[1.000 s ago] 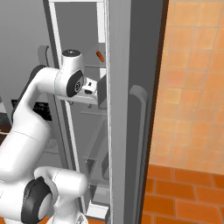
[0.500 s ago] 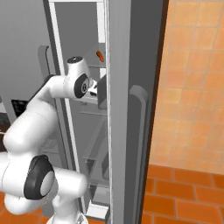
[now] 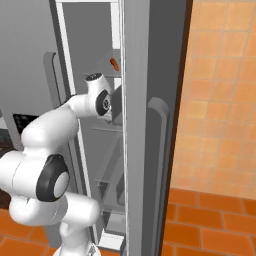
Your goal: Place one carrot and one fish in each tupperware on the nearby counter, to pack two identical lunches.
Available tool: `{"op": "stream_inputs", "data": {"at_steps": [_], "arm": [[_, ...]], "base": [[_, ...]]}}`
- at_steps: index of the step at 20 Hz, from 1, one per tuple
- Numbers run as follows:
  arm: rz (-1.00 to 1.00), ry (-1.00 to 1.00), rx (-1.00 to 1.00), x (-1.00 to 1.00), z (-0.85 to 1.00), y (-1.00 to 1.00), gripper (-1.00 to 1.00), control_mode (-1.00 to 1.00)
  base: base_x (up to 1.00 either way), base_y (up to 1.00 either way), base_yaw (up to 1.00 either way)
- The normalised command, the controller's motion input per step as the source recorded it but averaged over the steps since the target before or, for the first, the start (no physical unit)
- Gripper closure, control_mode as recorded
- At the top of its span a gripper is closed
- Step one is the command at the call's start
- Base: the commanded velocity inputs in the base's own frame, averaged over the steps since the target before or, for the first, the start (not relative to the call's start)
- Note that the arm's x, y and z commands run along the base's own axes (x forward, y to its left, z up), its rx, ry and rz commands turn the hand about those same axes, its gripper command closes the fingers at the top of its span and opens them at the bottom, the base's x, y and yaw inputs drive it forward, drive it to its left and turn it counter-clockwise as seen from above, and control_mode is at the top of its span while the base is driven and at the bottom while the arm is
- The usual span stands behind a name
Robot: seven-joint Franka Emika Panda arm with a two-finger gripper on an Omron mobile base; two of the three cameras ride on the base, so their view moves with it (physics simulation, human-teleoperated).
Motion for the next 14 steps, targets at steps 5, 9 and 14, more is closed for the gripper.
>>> {"op": "stream_inputs", "data": {"at_steps": [5,9,14], "arm": [[0.00,-0.02,0.00,0.57,-0.28,-0.28,-1.00,-1.00],[0.00,-0.04,0.00,0.60,-0.28,-0.23,-1.00,-1.00],[0.00,-0.04,0.00,0.62,-0.18,-0.21,-1.00,-1.00]], "base": [[0.00,0.00,0.00],[0.00,0.00,0.00],[0.00,0.00,0.00]]}}
